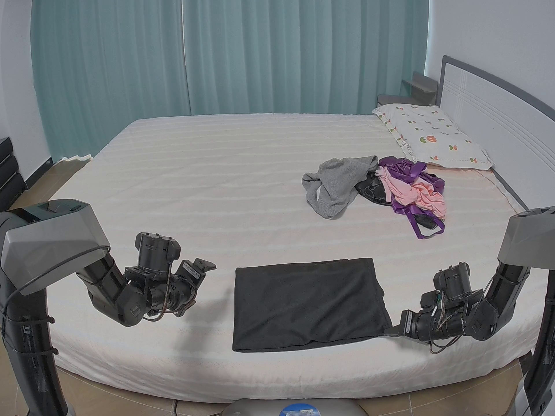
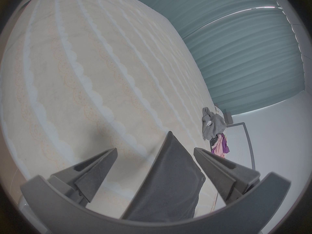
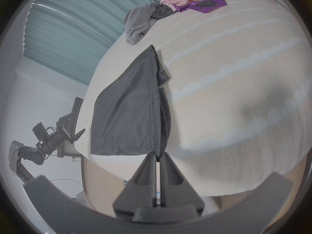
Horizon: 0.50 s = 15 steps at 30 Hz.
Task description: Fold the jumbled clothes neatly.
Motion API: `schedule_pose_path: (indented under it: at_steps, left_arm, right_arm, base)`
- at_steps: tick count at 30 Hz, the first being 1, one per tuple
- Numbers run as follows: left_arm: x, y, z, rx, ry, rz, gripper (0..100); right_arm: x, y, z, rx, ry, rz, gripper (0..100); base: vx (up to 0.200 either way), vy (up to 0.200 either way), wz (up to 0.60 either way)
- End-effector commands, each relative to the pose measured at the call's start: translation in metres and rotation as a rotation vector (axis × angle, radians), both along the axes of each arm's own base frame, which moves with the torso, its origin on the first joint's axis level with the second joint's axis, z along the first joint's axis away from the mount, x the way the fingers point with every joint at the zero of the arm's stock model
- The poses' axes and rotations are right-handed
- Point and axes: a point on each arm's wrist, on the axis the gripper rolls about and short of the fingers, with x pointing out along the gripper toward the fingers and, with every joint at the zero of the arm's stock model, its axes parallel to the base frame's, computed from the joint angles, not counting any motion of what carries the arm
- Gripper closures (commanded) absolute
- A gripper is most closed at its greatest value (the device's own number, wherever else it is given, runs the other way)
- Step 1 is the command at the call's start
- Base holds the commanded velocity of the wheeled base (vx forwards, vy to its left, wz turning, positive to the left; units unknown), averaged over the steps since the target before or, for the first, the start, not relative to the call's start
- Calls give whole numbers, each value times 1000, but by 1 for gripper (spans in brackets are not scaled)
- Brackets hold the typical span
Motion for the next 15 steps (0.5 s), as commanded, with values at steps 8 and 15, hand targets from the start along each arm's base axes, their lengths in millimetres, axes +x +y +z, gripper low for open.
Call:
schedule_pose_path:
  at_steps: [8, 15]
  left_arm:
    - [0, 0, -1, 0, 2, 0, 0]
    - [0, 0, -1, 1, 3, 0, 0]
  right_arm:
    - [-8, -7, 6, -1, -2, -15, 100]
    - [-9, -9, 5, -11, 4, -10, 100]
  base:
    - [0, 0, 0]
    - [0, 0, 0]
